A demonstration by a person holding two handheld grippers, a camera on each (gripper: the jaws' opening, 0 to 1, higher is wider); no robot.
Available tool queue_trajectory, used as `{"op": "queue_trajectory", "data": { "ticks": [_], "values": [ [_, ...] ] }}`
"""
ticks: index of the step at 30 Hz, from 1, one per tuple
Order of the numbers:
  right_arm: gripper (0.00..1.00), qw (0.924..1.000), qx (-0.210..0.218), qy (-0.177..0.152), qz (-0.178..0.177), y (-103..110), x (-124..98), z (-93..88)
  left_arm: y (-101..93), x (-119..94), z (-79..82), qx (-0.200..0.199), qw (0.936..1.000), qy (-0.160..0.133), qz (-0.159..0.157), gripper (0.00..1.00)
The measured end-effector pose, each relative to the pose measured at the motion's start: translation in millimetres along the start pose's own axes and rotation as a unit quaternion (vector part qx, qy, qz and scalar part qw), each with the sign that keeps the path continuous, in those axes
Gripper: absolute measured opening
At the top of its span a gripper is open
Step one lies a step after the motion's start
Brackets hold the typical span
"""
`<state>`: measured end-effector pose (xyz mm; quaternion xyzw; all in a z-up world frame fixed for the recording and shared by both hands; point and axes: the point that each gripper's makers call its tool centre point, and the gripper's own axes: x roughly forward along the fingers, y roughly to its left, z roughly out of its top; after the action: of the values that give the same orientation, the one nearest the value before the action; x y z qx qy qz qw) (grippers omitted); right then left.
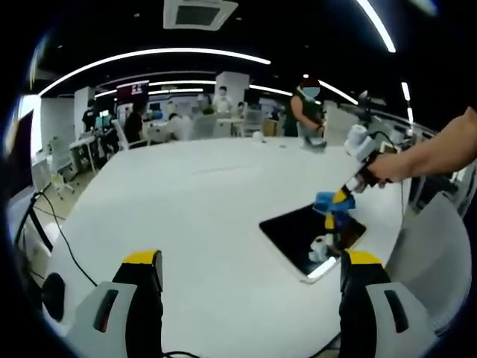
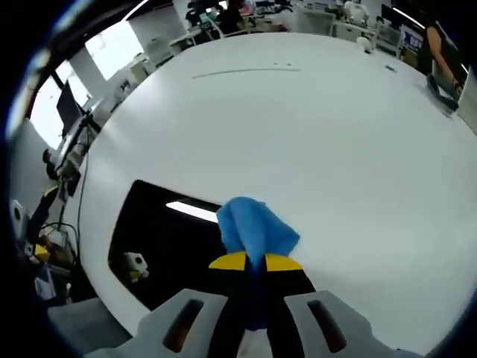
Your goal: Wipe the mirror surface with the cleaning cloth until all visible marks leave the cleaned area.
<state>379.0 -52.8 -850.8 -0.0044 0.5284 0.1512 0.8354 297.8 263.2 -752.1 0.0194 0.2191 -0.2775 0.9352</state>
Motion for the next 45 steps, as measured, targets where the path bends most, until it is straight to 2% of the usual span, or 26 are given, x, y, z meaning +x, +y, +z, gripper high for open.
{"op": "queue_trajectory", "data": {
  "ticks": [23,32,45],
  "values": [
    [0.01,0.9999,-0.012,0.001,0.011,18.1,11.8,8.1,4.4,-5.7,-4.3,-0.001,1.0,0.002,0.01,1.0],
    [0.01,0.9996,-0.018,0.001,0.024,40.9,17.1,13.1,5.7,-6.0,-10.6,0.0,0.9999,0.008,0.01,1.0],
    [0.01,0.9991,-0.028,0.002,0.032,59.2,25.7,20.8,3.9,-6.9,-17.6,0.009,0.9998,0.017,0.006,1.0]
  ]
}}
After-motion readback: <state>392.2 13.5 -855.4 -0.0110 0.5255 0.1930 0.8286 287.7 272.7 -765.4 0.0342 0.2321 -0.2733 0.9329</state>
